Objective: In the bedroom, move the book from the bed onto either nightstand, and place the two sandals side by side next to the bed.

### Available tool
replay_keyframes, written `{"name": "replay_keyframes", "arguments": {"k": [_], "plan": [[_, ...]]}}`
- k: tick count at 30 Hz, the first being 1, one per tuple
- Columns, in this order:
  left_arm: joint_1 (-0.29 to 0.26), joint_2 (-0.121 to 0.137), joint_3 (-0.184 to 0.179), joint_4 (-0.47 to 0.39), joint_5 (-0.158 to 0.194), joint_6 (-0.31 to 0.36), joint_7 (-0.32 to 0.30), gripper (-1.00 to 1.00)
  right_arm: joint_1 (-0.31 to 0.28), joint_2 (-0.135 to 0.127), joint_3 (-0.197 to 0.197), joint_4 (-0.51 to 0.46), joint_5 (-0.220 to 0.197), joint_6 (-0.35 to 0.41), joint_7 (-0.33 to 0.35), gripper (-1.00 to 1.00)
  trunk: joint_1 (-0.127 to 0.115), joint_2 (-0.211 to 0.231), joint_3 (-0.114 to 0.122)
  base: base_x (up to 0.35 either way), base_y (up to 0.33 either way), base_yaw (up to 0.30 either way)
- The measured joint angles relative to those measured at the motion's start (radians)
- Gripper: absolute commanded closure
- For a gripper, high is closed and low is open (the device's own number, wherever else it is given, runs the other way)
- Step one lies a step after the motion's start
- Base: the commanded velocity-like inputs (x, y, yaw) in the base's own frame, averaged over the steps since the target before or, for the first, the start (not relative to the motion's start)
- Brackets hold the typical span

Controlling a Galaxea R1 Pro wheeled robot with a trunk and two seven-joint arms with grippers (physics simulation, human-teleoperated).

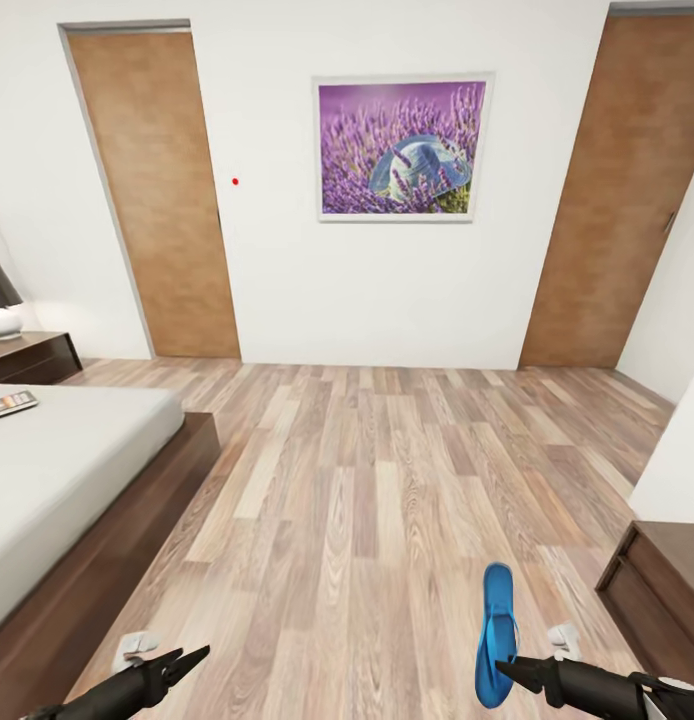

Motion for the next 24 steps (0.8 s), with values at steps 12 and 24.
{"name": "replay_keyframes", "arguments": {"k": [12,24], "plan": [[0.000,0.000,0.000,0.000,-0.001,0.000,0.020,-1.00,0.000,0.000,0.000,0.000,0.000,0.000,-0.001,1.00,0.000,0.000,0.000,0.305,-0.119,0.000],[-0.001,-0.001,-0.002,0.000,-0.001,0.001,0.031,-1.00,0.000,0.030,0.002,0.005,0.004,0.001,-0.145,1.00,0.000,0.000,0.000,0.316,-0.027,0.000]]}}
